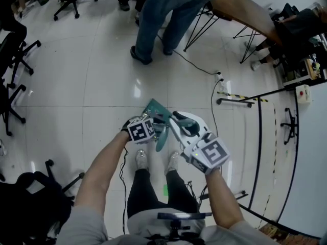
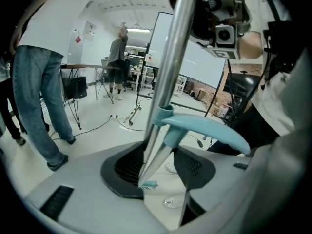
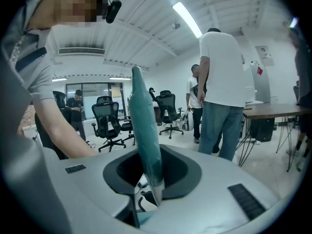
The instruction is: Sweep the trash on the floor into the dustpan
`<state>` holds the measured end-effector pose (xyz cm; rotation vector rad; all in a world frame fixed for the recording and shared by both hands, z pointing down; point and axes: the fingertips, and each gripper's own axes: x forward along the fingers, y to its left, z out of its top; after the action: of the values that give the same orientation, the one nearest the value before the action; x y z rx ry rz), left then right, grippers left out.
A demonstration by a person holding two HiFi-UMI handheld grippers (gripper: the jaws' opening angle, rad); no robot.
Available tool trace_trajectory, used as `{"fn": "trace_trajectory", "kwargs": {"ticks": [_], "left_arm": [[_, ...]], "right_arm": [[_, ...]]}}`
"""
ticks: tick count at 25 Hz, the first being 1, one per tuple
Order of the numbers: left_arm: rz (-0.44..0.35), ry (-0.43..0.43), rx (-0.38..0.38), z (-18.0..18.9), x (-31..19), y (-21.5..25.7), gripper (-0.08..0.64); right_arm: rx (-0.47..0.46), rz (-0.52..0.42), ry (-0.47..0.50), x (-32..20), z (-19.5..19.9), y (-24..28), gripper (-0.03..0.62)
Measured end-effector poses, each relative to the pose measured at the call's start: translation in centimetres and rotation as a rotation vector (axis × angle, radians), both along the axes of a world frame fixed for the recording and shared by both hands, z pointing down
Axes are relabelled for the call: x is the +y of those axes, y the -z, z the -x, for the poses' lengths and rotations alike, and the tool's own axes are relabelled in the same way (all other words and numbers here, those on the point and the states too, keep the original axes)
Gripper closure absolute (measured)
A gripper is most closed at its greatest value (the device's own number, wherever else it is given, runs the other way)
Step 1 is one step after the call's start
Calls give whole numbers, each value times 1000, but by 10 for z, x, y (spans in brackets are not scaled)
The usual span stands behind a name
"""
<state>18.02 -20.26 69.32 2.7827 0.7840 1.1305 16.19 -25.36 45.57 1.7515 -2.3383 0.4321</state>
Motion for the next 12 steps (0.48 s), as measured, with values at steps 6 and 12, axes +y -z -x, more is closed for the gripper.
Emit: {"fn": "trace_trajectory", "kwargs": {"ticks": [6,12], "left_arm": [[-13,48,-23,7,-3,-5,368],[1,228,-63,31,-31,-11,365]], "right_arm": [[6,8,15,-3,6,-3,517],[11,21,-4,-8,1,-6,515]]}}
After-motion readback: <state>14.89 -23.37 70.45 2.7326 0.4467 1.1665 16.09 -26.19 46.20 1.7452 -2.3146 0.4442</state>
